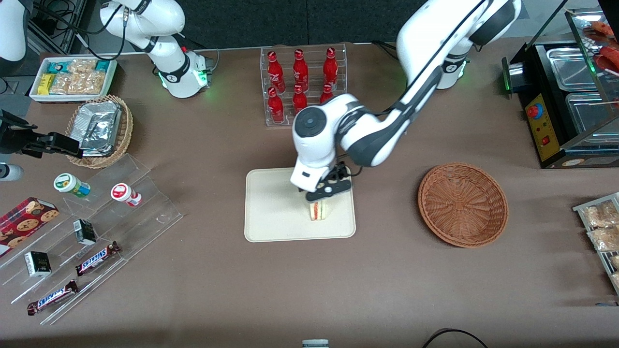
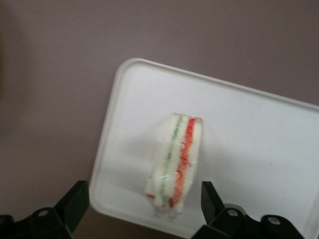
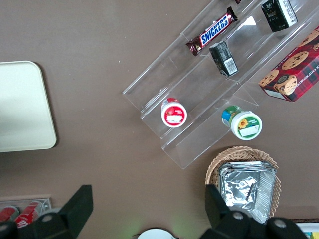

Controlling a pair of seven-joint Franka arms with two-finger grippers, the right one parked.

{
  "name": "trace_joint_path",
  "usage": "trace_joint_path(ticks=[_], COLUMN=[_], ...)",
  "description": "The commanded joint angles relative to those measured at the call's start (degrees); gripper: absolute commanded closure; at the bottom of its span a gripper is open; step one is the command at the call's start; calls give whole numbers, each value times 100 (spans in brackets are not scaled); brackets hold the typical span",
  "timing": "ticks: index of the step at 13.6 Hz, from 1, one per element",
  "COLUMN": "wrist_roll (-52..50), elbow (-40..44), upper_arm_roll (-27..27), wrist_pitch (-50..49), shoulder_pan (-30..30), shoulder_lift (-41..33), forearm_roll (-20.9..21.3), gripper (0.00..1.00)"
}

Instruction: Place sandwich from basket to tray

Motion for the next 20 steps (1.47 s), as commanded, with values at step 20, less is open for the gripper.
trace_joint_path(ticks=[20], wrist_roll=[6597], elbow=[-582], upper_arm_roll=[1887], wrist_pitch=[-3268], shoulder_pan=[2380], shoulder_lift=[-3313], forearm_roll=[-1982], gripper=[1])
